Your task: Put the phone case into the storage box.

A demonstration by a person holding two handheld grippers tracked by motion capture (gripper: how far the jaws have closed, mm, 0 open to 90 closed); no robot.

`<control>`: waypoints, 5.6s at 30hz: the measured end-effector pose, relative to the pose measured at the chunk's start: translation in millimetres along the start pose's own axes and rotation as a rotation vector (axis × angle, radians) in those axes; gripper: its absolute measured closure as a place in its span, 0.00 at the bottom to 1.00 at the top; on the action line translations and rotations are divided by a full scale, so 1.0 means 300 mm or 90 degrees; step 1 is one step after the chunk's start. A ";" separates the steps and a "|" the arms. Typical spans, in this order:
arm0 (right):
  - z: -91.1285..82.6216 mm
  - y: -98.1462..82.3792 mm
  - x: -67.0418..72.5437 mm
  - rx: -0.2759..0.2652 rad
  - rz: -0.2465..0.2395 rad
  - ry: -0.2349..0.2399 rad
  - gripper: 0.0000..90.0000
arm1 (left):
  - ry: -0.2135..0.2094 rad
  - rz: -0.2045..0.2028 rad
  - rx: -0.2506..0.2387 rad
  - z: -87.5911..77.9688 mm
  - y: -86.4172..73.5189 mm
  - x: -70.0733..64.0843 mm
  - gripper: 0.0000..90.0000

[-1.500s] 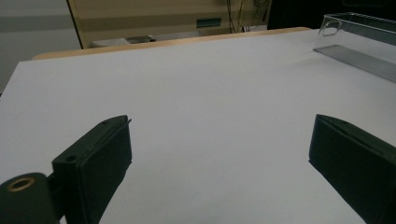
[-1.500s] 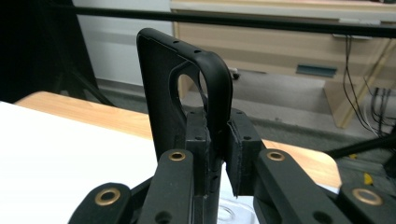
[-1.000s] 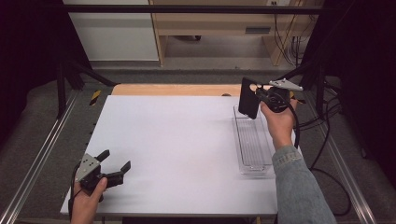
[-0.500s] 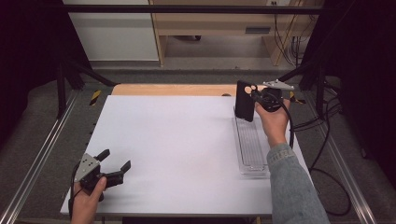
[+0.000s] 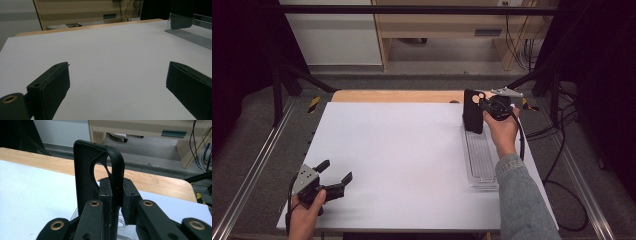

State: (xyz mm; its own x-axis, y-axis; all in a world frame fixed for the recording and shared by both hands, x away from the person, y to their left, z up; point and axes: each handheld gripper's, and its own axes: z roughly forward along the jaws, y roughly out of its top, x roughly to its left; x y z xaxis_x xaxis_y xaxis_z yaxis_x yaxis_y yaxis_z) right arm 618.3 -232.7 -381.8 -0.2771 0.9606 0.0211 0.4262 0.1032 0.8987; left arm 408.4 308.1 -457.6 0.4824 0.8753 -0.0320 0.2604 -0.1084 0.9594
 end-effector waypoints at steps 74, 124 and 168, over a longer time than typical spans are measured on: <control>0.055 -0.035 -0.027 0.001 0.099 0.025 0.89 | -0.008 0.004 -0.026 -0.004 0.011 -0.010 0.05; 0.071 -0.022 -0.039 -0.006 0.127 -0.043 0.64 | -0.008 0.010 -0.043 -0.016 0.022 -0.023 0.05; -0.031 0.060 0.033 -0.024 0.075 0.010 0.33 | 0.000 0.011 -0.051 -0.022 0.021 -0.013 0.05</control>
State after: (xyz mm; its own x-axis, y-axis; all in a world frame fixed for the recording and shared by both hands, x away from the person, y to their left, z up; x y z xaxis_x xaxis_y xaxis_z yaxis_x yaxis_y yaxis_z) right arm 615.1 -223.7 -361.4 -0.2405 0.9613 0.1340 0.4246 -0.0199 0.9051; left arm 402.8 307.1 -449.6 0.4864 0.8736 -0.0150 0.1836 -0.0854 0.9793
